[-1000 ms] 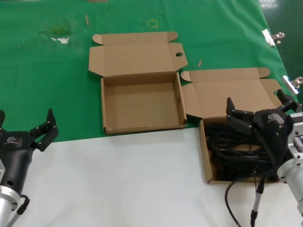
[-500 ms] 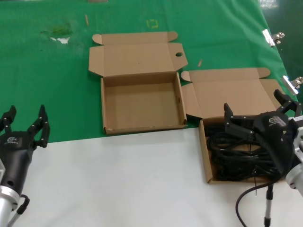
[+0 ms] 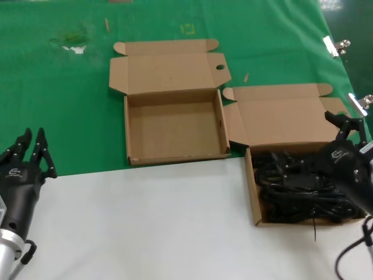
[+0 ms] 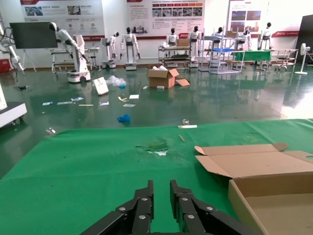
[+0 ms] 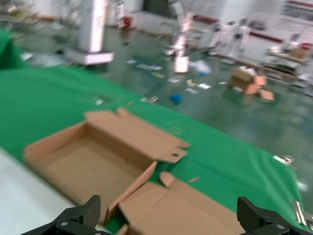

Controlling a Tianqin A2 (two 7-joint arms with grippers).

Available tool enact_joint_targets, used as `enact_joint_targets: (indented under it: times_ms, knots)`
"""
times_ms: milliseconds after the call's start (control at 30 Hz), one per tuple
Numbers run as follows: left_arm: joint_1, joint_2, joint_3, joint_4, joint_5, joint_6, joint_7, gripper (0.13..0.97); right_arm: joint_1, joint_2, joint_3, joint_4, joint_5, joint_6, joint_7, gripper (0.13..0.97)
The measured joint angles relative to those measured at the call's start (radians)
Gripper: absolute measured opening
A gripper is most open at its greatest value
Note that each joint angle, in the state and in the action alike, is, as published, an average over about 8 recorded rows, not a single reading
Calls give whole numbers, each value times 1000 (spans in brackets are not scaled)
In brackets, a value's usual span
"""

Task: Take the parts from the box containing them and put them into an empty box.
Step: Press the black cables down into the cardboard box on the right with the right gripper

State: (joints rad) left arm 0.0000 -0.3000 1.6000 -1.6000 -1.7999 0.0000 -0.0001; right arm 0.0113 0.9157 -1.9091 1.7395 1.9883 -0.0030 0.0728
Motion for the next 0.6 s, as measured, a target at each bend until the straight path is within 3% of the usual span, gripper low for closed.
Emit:
enact_joint_targets:
  times_ms: [133, 300, 600]
  knots:
    - [0, 0, 0, 0, 0, 0, 0, 256, 27, 94, -33, -8, -26, -61, 23, 966]
    - [0, 0, 0, 0, 0, 0, 0, 199, 57, 177, -34, -34, -86, -177, 27, 966]
    - [0, 0, 0, 0, 0, 0, 0, 149, 135, 241, -22, -121, -218, -422, -50, 966]
